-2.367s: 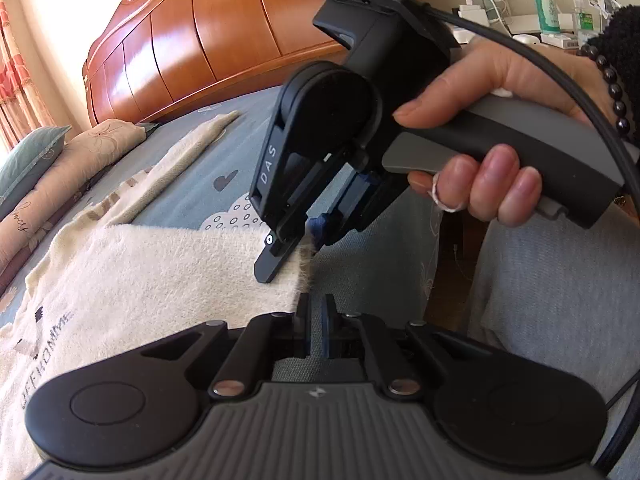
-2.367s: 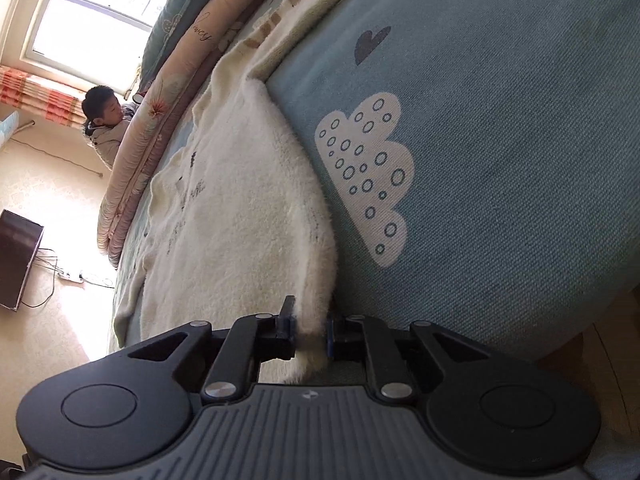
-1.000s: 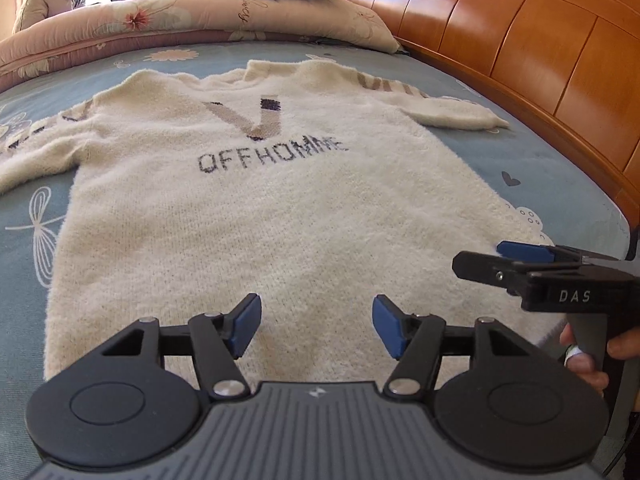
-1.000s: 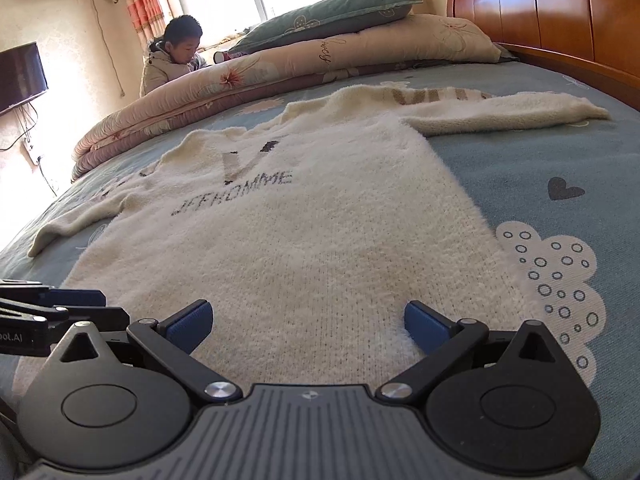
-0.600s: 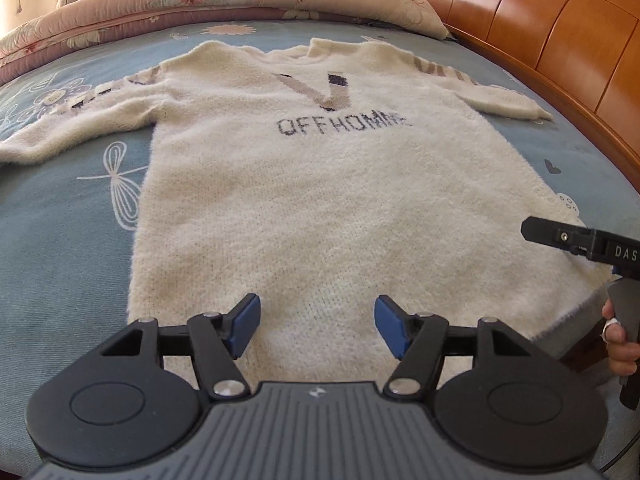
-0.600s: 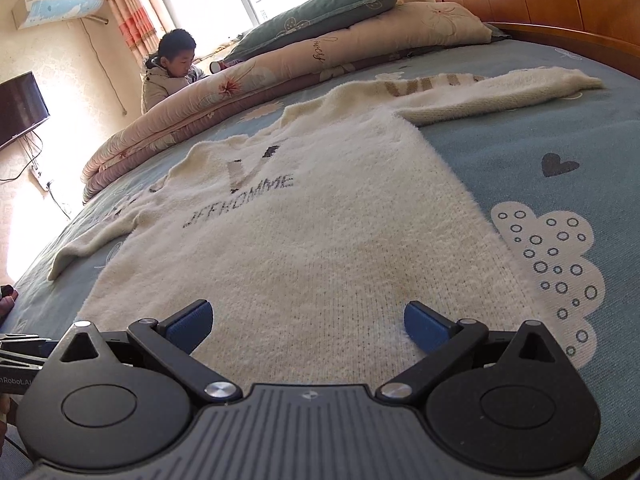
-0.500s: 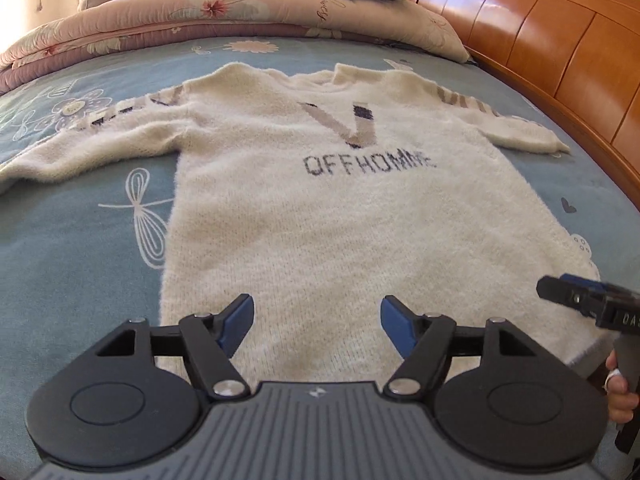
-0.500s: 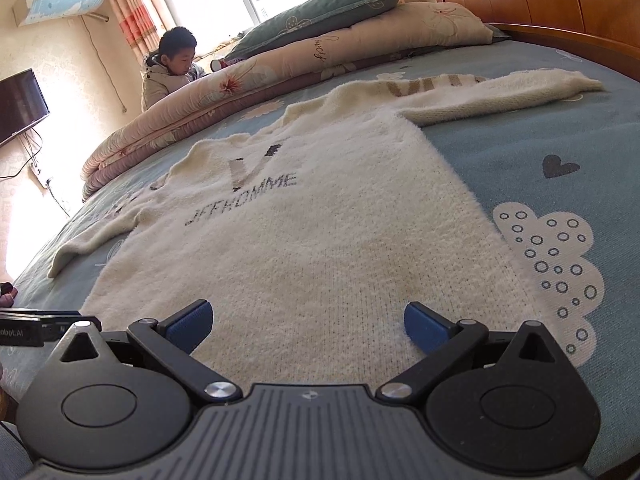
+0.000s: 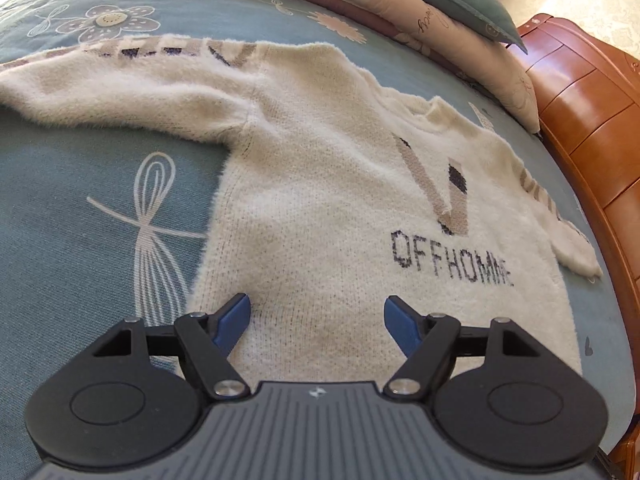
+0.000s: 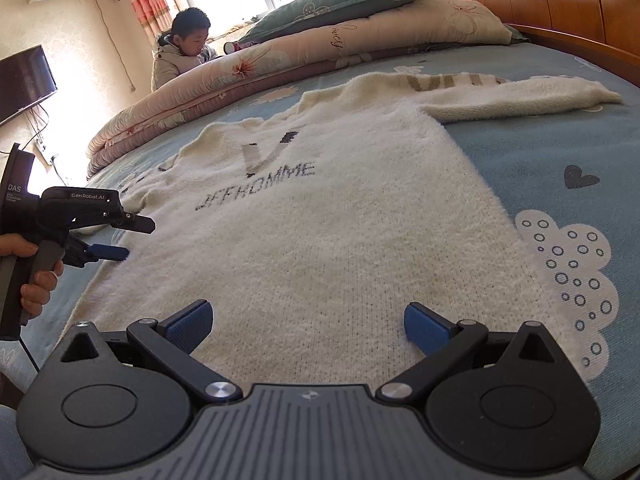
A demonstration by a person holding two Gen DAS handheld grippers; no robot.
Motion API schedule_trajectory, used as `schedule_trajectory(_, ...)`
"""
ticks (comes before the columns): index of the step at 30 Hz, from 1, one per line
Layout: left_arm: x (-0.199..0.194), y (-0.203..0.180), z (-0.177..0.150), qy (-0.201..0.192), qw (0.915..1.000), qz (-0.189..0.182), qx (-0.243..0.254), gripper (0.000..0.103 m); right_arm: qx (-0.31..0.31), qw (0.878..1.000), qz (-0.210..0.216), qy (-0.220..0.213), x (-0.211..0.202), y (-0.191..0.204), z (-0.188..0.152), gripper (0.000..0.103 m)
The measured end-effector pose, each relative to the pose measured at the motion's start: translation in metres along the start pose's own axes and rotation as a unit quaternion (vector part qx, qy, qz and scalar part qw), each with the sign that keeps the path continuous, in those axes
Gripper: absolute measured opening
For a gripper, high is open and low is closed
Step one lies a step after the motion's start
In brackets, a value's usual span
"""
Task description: Fold clothes
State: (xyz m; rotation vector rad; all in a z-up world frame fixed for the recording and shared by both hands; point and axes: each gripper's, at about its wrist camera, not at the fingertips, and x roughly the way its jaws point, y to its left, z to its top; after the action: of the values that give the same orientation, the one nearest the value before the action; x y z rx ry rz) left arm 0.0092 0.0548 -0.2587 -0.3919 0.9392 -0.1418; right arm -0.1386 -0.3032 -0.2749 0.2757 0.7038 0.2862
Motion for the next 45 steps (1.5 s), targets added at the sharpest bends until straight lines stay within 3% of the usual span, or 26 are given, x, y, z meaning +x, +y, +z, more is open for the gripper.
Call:
schedule_trajectory(5, -0.030, -0.001, -0.009, 0.017, 0.9998, 0.004, 0.003, 0.075, -0.001, 1.000, -0.005, 0.000, 0.001, 0.001, -0.001, 0.103)
schedule_trajectory(10, -0.044, -0.011, -0.034, 0.035, 0.9985, -0.027, 0.034, 0.076, -0.004, 1.000, -0.013, -0.001, 0.003, 0.004, -0.002, 0.103)
schedule_trajectory(18, -0.054, 0.012, -0.057, 0.032, 0.9991, -0.025, -0.010, 0.076, -0.006, 1.000, -0.016, -0.004, 0.003, 0.004, -0.003, 0.103)
schedule_trajectory(24, -0.075, -0.032, -0.072, 0.031, 0.9933, -0.075, 0.082, 0.080, -0.012, 1.000, -0.023, -0.004, 0.006, 0.007, -0.004, 0.103)
schedule_trajectory(26, -0.067, -0.040, -0.075, 0.043, 0.9924, -0.081, 0.083, 0.080, -0.019, 0.999, -0.026, -0.004, 0.007, 0.008, -0.005, 0.103)
schedule_trajectory(30, -0.050, -0.035, -0.086, 0.064, 0.9942, -0.055, 0.067, 0.080, -0.033, 0.999, -0.031, -0.005, 0.008, 0.009, -0.006, 0.103)
schedule_trajectory(35, -0.063, -0.014, -0.110, 0.042, 0.9941, -0.078, 0.063, 0.081, -0.038, 0.999, -0.026, -0.005, 0.007, 0.008, -0.007, 0.103)
schedule_trajectory(40, -0.069, -0.011, -0.127, 0.015, 0.9918, -0.095, 0.085, 0.091, -0.050, 0.998, -0.029, -0.006, 0.007, 0.011, -0.010, 0.103)
schedule_trajectory(45, -0.066, -0.021, -0.131, 0.014, 0.9898, -0.089, 0.110, 0.102, -0.101, 0.994, -0.053, 0.001, 0.011, 0.022, -0.017, 0.103)
